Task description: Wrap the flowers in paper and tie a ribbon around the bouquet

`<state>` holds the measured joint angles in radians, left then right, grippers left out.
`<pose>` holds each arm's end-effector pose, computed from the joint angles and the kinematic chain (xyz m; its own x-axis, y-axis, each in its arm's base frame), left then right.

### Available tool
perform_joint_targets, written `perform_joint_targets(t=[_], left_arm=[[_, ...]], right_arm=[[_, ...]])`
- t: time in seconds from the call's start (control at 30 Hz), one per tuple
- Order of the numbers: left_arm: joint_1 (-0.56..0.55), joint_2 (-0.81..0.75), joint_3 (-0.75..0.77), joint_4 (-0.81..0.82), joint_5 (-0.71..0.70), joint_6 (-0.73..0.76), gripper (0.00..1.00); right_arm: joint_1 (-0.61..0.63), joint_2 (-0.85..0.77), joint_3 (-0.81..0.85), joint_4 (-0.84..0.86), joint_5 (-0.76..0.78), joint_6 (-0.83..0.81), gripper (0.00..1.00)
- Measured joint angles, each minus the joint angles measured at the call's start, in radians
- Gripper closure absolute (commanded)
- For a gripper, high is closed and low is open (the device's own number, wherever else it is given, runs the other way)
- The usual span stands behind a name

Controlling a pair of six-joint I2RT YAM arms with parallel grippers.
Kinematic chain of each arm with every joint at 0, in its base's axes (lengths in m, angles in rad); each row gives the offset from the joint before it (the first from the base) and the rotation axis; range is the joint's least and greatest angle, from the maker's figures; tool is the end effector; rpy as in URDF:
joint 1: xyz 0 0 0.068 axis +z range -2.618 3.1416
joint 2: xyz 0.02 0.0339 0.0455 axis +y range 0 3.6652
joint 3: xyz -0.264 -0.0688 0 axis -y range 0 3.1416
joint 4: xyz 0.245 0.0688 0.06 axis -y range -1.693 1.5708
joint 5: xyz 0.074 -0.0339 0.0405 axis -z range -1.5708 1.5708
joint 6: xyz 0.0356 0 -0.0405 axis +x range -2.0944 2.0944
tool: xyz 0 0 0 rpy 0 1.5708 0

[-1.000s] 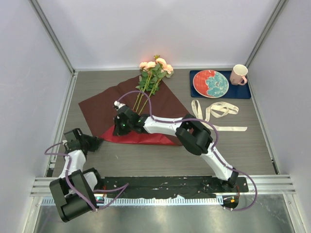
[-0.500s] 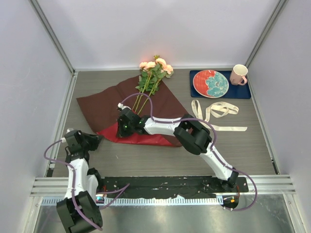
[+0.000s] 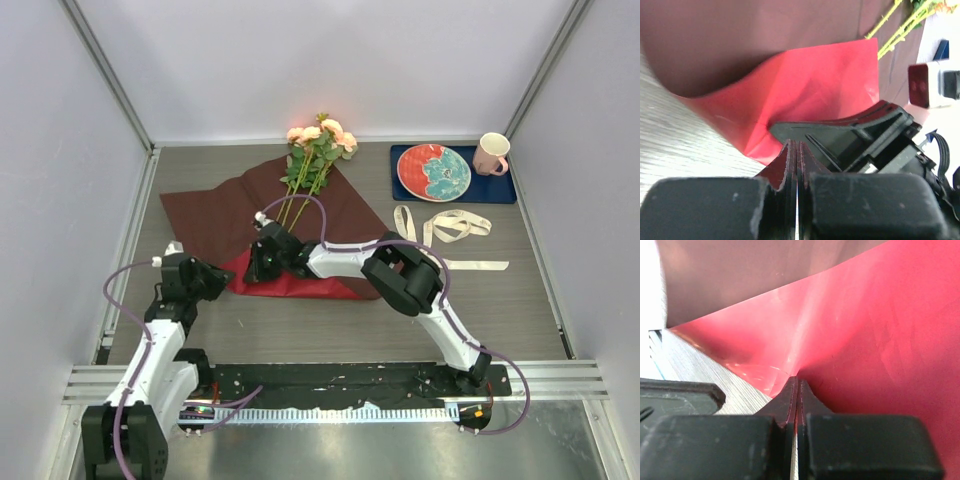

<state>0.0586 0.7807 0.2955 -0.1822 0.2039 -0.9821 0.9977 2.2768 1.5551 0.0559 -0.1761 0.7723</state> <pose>0.1628 0.0023 0.1707 -0.4274 -0.8409 -0.3319 -0.4576 0.5179 -0.7228 0.2662 0.4240 0.1302 -0.8693 -0.0800 -0.4878 -0.4124 0.6616 0.6263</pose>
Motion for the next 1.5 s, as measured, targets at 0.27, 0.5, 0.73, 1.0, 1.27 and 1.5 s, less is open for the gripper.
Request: perform_joint_targets(t=[0.27,0.5,0.73,1.0,1.27,1.5], left_arm=[[-0.2,0.087,0.067,-0.019,-0.09,0.017,0.83],[-0.206,-0.063,0.099,-0.234,-0.279,-0.104,0.23],[-0.034,-0.063,0.098,-0.297,-0.294,-0.164,0.28],[0.121,0.084,0.049,-0.185,-0.194,-0.164,0.43],[0.122,0.165,0.0,-0.014,-0.141,-0.142,0.91],[0.041,0.105,0.013,0.01,-0.17,-0.005,1.0]], right_arm=[[-0.029,-0.006,-0.063,0.099,-0.069,0.05,1.0],[-0.034,-0.006,-0.068,0.109,-0.08,0.053,1.0],[-0.036,-0.006,-0.068,0.108,-0.085,0.051,1.0],[-0.037,-0.006,-0.068,0.108,-0.088,0.05,1.0],[-0.038,-0.006,-0.068,0.108,-0.088,0.05,1.0],[-0.039,-0.006,-0.068,0.105,-0.088,0.053,1.0]])
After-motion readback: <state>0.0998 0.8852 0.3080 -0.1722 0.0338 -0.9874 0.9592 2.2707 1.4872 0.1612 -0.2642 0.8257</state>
